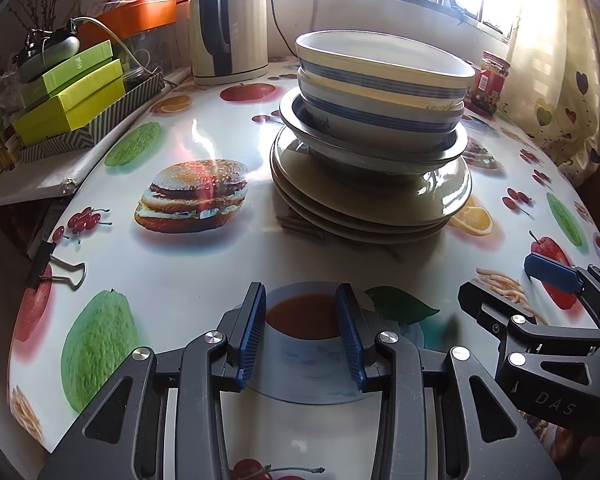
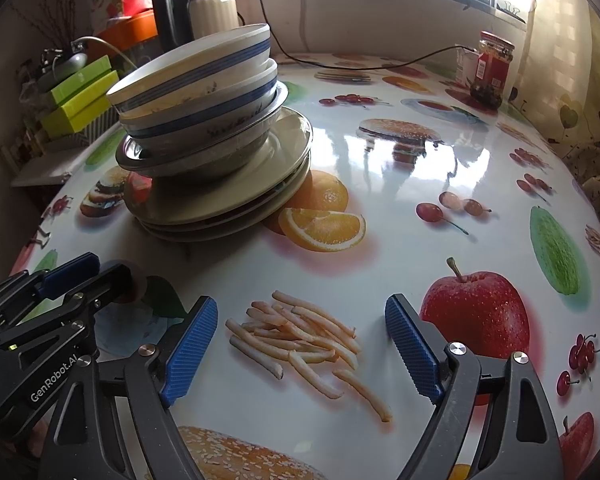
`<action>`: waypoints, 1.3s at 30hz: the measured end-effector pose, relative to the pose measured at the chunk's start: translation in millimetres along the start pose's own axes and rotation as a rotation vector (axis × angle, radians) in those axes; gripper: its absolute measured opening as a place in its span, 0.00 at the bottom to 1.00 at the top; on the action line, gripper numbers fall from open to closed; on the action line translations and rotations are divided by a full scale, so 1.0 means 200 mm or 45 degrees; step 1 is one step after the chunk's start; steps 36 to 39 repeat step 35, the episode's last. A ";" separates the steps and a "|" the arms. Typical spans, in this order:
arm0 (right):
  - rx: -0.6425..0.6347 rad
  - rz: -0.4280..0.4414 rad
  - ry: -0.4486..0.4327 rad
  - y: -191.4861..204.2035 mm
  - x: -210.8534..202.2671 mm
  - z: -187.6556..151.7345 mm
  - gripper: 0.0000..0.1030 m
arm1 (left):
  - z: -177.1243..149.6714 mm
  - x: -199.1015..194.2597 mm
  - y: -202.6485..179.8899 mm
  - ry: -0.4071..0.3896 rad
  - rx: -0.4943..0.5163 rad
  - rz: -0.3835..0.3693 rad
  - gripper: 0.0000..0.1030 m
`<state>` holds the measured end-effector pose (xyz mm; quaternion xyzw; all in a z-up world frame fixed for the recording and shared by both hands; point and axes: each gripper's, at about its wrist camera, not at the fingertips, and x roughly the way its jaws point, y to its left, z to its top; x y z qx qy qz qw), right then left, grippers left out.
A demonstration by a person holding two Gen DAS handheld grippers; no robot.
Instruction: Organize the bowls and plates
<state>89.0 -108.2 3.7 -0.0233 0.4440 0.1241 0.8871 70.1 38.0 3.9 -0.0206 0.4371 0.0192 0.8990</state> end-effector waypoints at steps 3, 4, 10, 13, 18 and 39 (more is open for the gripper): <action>0.000 -0.001 0.000 0.00 0.00 0.00 0.84 | 0.00 0.00 0.00 -0.001 -0.001 -0.002 0.36; 0.000 0.000 0.000 0.00 0.00 0.00 0.84 | 0.00 0.00 0.00 -0.001 -0.001 -0.002 0.36; -0.002 -0.005 -0.001 0.00 0.00 0.00 0.85 | 0.00 0.00 0.01 -0.003 -0.001 -0.002 0.36; -0.002 -0.005 -0.001 0.00 0.00 0.00 0.85 | 0.00 0.00 0.00 -0.003 -0.001 -0.002 0.36; -0.003 -0.007 -0.001 0.00 0.00 0.00 0.85 | 0.00 0.00 0.01 -0.005 -0.002 -0.001 0.36; -0.005 -0.010 -0.003 0.00 0.00 0.00 0.86 | 0.01 0.00 0.01 -0.006 0.002 0.004 0.37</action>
